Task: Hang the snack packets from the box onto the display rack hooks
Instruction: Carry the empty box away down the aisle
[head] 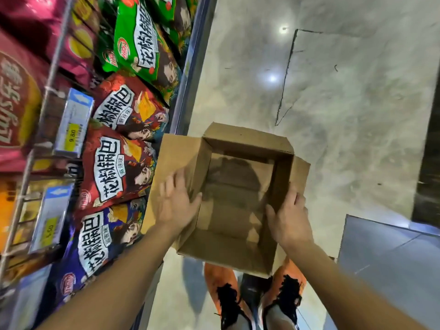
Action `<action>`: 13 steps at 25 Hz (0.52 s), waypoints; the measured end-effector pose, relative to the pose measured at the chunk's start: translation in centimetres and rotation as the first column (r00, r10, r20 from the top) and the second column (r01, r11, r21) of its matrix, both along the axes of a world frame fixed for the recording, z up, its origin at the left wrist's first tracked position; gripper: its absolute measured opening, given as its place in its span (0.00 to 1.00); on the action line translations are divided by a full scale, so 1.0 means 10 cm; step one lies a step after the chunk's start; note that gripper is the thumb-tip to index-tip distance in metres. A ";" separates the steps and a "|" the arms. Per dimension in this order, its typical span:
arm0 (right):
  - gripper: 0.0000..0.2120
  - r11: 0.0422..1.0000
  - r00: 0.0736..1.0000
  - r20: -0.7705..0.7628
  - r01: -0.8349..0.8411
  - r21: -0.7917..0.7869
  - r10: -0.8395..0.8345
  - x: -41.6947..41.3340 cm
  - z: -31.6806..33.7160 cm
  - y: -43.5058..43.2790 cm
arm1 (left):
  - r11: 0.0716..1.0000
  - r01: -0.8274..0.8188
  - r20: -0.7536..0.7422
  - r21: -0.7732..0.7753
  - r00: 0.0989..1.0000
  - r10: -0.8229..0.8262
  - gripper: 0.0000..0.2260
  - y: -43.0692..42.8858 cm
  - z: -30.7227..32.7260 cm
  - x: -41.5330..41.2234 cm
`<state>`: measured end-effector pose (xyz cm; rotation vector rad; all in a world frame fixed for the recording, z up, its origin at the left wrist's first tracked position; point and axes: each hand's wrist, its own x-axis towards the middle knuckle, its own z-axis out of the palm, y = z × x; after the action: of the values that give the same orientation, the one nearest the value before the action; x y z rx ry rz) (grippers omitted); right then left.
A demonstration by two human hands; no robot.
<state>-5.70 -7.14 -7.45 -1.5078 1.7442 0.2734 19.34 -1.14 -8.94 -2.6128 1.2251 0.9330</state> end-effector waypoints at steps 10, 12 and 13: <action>0.43 0.995 0.966 0.250 0.085 -0.051 -0.070 -0.17 -0.33 0.19 | 0.995 0.085 0.197 -0.058 0.978 -0.073 0.42 0.18 -0.29 -0.12; 0.43 0.995 0.956 0.287 0.083 -0.062 -0.062 -0.21 -0.23 0.12 | 0.993 0.082 0.188 -0.083 0.980 -0.066 0.42 0.17 -0.25 -0.15; 0.43 0.995 0.955 0.294 0.062 -0.080 -0.036 -0.24 -0.16 0.07 | 0.991 0.079 0.181 -0.103 0.982 -0.060 0.41 0.17 -0.22 -0.15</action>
<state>-8.07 -6.40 -9.03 -1.4808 1.5700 -0.0533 17.81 0.54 -11.11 -2.6480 1.3466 0.6217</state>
